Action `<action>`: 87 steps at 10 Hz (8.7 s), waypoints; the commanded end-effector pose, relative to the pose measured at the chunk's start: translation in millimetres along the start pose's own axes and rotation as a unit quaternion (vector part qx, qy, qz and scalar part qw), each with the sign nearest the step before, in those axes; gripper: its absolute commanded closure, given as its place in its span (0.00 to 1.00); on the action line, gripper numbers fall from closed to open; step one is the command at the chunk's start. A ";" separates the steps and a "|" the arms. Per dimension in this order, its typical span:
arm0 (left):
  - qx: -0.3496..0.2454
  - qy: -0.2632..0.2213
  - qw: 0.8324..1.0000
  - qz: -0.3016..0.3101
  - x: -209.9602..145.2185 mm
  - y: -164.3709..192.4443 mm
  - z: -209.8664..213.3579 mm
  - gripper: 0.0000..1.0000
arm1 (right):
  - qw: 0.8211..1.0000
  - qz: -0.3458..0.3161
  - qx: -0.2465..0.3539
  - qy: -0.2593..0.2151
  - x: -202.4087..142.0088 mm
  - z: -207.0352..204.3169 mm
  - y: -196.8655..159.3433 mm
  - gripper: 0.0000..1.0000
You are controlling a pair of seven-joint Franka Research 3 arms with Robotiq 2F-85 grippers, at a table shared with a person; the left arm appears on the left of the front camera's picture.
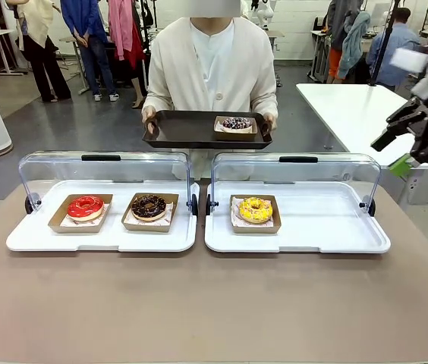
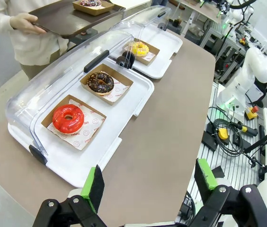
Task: Provide the desired donut to the person.
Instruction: Pick up and lift the Paper togo box containing the Donut pointed at by the person.
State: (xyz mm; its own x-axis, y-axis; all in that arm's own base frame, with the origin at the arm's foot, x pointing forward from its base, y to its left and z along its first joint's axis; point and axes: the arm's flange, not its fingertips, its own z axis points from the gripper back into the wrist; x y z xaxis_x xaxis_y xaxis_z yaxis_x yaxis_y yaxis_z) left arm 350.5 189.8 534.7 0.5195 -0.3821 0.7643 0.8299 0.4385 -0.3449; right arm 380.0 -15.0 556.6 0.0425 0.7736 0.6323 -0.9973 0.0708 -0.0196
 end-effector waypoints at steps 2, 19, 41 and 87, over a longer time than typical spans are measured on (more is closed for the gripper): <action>-0.003 -0.011 1.000 -0.006 0.6 -0.8 1.1 0.00 | 0.891 0.197 0.150 -0.381 -51.4 -1.4 13.2 0.00; -0.003 -0.011 1.000 -0.006 0.6 -0.8 1.1 0.00 | 0.932 -0.080 0.030 -0.353 -168.6 -31.8 9.7 0.00; -0.003 -0.011 1.000 -0.006 0.6 -0.8 1.1 0.00 | 0.932 -0.080 0.030 -0.353 -168.6 -31.8 9.7 0.00; -0.003 -0.011 1.000 -0.006 0.6 -0.8 1.1 0.00 | 0.934 -0.034 -0.001 0.355 181.6 -271.1 -68.7 0.00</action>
State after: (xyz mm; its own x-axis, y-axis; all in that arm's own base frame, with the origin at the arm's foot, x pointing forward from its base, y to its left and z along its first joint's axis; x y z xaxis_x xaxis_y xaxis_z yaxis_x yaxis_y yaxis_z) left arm 350.3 189.8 534.7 0.5204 -0.3823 0.7636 0.8294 0.4393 -0.3453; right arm 477.6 294.6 463.0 0.1325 0.9905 -0.0355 -0.9912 0.1326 0.0021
